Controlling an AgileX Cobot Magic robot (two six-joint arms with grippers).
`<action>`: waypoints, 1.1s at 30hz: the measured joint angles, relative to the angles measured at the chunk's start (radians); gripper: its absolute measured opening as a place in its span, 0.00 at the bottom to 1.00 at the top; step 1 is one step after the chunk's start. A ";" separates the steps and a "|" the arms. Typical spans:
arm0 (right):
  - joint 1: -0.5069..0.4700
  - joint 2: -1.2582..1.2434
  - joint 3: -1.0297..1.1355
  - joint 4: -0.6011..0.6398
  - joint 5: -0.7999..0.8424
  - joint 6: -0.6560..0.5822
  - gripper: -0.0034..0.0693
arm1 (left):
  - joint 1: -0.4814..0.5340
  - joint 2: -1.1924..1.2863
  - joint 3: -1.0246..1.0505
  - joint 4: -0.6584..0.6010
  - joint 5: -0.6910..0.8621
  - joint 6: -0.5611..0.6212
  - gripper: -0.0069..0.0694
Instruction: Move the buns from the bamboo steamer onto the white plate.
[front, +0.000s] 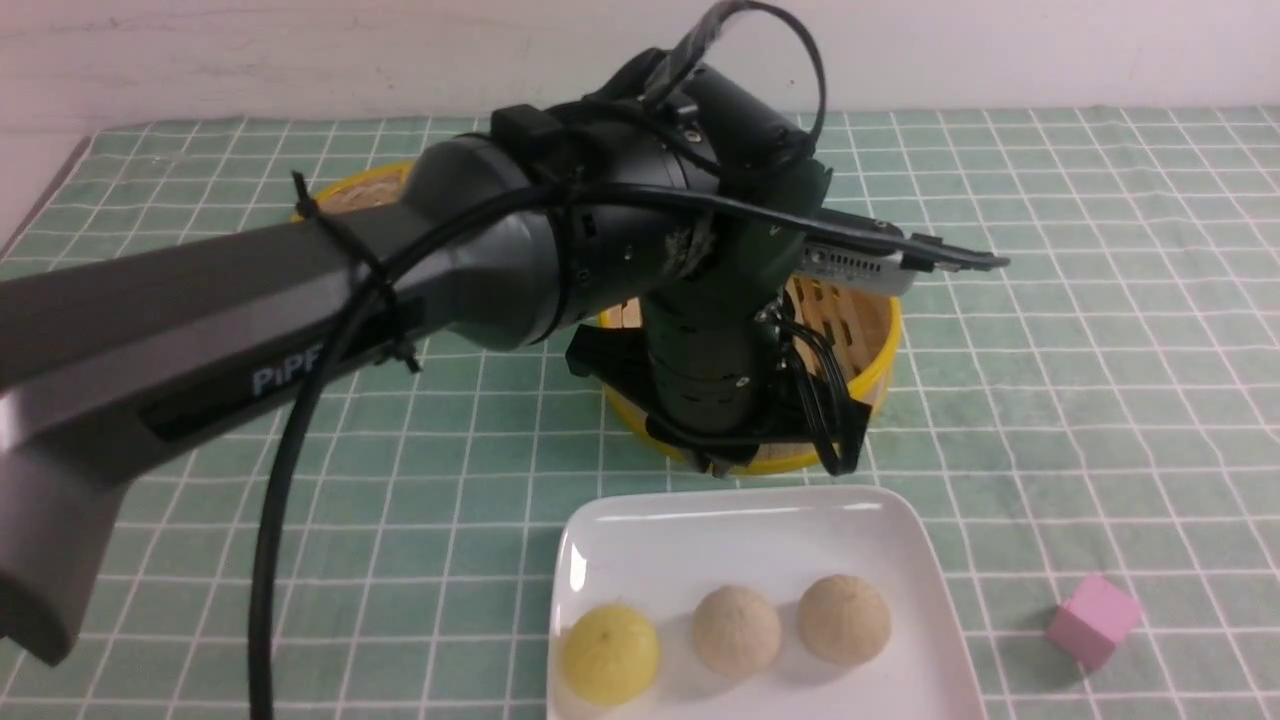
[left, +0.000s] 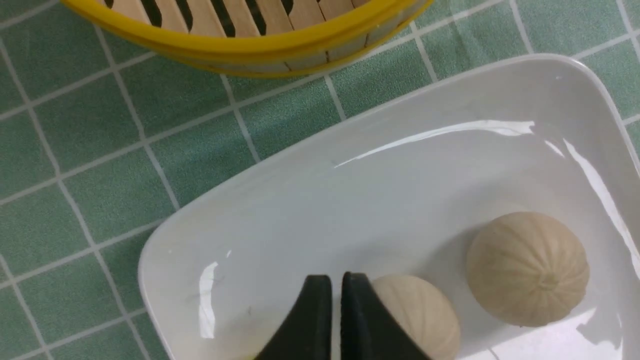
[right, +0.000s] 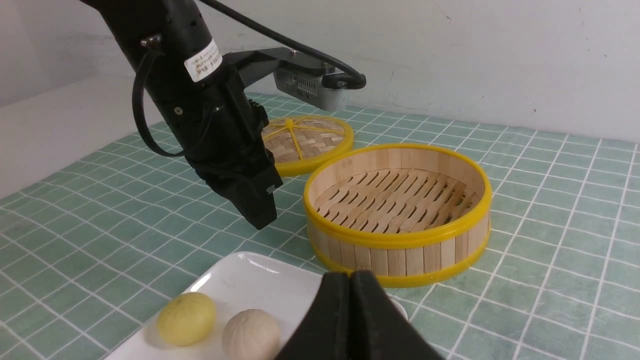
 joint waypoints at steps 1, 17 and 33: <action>0.000 0.000 0.000 0.000 0.000 0.000 0.05 | 0.000 0.000 0.000 0.002 0.000 0.000 0.11; -0.197 -0.040 0.221 -0.023 -0.036 0.000 0.07 | 0.000 -0.033 0.000 0.073 0.002 -0.001 0.09; -0.578 -0.063 0.377 -0.101 -0.083 0.000 0.09 | 0.000 -0.410 0.000 0.165 0.119 0.090 0.10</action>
